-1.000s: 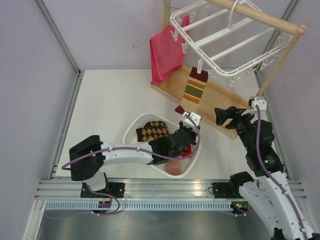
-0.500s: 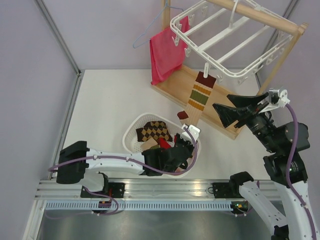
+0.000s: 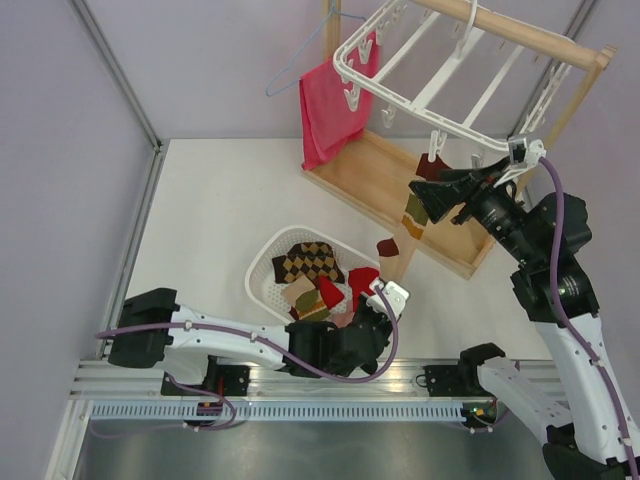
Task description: Remove the socks clipped to the hanger
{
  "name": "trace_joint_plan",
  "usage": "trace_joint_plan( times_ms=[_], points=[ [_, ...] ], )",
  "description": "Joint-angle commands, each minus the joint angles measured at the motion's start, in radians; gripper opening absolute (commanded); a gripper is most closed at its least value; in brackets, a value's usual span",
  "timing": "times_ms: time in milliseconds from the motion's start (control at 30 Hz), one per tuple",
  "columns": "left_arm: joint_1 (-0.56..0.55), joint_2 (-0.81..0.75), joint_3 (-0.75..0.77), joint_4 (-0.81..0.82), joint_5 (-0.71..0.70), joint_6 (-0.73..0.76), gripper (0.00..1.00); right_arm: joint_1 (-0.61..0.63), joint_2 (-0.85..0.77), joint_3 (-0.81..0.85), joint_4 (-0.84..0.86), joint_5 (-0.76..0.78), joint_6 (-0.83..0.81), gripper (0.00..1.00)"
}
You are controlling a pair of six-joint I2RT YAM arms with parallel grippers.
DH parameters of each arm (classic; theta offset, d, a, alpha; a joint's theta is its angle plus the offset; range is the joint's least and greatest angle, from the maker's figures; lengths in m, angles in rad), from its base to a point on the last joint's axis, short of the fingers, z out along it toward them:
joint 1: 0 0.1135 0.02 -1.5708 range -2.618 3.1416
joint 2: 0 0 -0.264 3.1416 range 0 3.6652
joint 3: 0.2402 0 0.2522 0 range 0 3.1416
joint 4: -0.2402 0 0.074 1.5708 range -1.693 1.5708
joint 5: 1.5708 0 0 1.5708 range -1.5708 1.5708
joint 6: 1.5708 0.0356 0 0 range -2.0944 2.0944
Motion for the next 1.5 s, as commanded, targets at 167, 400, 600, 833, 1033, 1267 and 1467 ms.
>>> trace_joint_plan(
  times_ms=[167, 400, 600, 833, 1033, 1267, 1467],
  points=[
    [-0.027, -0.039, 0.03, -0.039, -0.027, -0.041, 0.02, -0.005, 0.025, 0.107, -0.025, 0.102, -0.031, 0.84],
    [-0.03, -0.047, 0.029, -0.042, -0.024, -0.047, 0.02, -0.003, 0.096, 0.15, -0.074, 0.218, -0.071, 0.84],
    [-0.035, -0.048, 0.037, -0.042, -0.023, -0.049, 0.02, -0.003, 0.122, 0.124, -0.081, 0.306, -0.08, 0.82],
    [-0.041, -0.033, 0.055, -0.042, -0.014, -0.032, 0.02, -0.003, 0.15, 0.147, -0.064, 0.35, -0.103, 0.82],
    [-0.055, -0.019, 0.07, -0.042, -0.014, -0.027, 0.02, -0.003, 0.171, 0.17, -0.056, 0.395, -0.108, 0.82],
    [-0.075, -0.01, 0.075, -0.042, -0.02, -0.026, 0.02, -0.003, 0.199, 0.196, -0.048, 0.436, -0.125, 0.82],
    [-0.084, -0.01, 0.07, -0.042, -0.026, -0.027, 0.02, -0.003, 0.237, 0.23, -0.036, 0.452, -0.132, 0.81]
  ],
)
